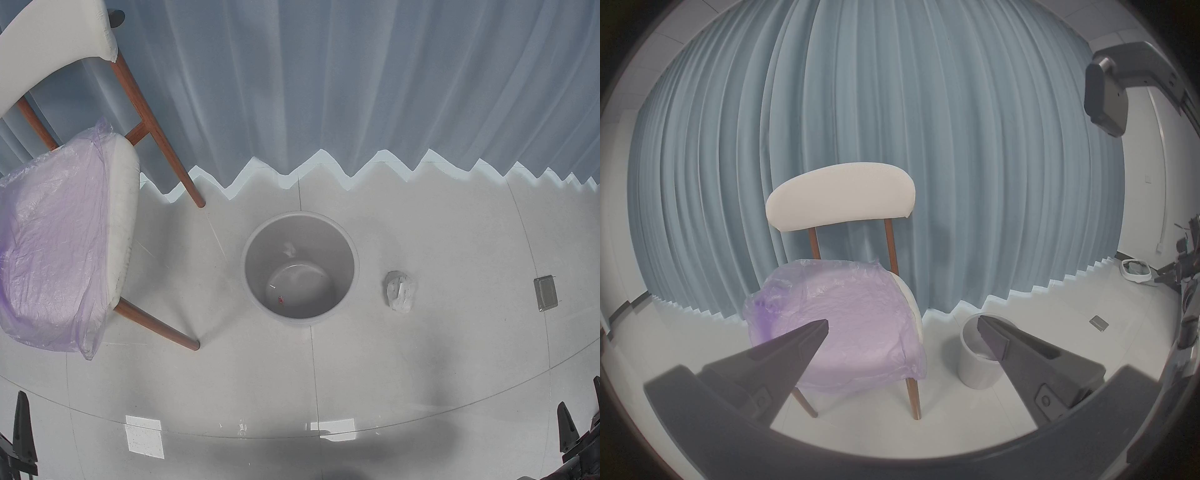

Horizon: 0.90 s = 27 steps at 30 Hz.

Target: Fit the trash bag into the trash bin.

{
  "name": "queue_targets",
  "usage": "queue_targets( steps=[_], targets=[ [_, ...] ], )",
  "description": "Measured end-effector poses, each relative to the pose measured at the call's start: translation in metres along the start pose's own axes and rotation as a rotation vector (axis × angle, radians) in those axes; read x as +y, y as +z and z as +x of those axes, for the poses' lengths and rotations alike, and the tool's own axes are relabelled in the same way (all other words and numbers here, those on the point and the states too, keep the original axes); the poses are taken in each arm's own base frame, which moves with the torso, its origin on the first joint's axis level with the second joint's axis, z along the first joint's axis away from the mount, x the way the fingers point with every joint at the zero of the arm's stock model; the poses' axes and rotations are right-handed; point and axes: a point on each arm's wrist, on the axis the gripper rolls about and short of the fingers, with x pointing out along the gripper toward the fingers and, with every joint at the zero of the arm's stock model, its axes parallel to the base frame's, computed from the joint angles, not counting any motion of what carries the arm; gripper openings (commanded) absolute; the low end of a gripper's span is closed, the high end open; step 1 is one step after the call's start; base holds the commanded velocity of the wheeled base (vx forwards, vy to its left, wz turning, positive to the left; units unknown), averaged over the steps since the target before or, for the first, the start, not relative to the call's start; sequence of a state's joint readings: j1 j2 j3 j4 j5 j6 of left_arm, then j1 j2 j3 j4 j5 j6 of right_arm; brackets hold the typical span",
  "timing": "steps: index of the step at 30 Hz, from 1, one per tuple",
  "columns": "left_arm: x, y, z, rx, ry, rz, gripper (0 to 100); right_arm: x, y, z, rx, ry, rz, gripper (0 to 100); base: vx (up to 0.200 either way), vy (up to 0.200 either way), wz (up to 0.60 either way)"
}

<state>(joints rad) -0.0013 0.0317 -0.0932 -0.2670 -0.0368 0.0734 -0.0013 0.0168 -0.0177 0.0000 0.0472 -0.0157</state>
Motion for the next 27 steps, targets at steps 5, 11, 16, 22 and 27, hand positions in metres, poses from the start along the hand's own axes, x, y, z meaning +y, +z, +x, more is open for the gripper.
queue_targets(
  steps=[5, 11, 16, 22, 27],
  targets=[
    [0.002, 0.024, 0.011, 0.066, -0.017, -0.018, 100, 0.000, 0.000, 0.000, 0.000, 0.000, 0.000, 100, 0.000, 0.000, 0.00],
    [0.006, 0.060, 0.054, 0.184, -0.036, -0.038, 100, 0.000, 0.000, 0.000, 0.000, -0.001, 0.000, 100, 0.000, 0.000, 0.00],
    [0.009, 0.075, 0.098, 0.285, -0.035, -0.050, 100, 0.000, 0.000, 0.000, 0.000, 0.000, 0.001, 100, 0.000, 0.000, 0.00],
    [0.013, 0.080, 0.170, 0.421, 0.003, -0.071, 100, 0.000, 0.000, 0.000, -0.001, 0.000, 0.001, 100, 0.000, 0.000, 0.00],
    [0.019, 0.069, 0.224, 0.514, 0.072, -0.107, 100, 0.000, 0.000, 0.000, -0.001, -0.001, 0.001, 100, 0.000, 0.000, 0.00]
  ],
)
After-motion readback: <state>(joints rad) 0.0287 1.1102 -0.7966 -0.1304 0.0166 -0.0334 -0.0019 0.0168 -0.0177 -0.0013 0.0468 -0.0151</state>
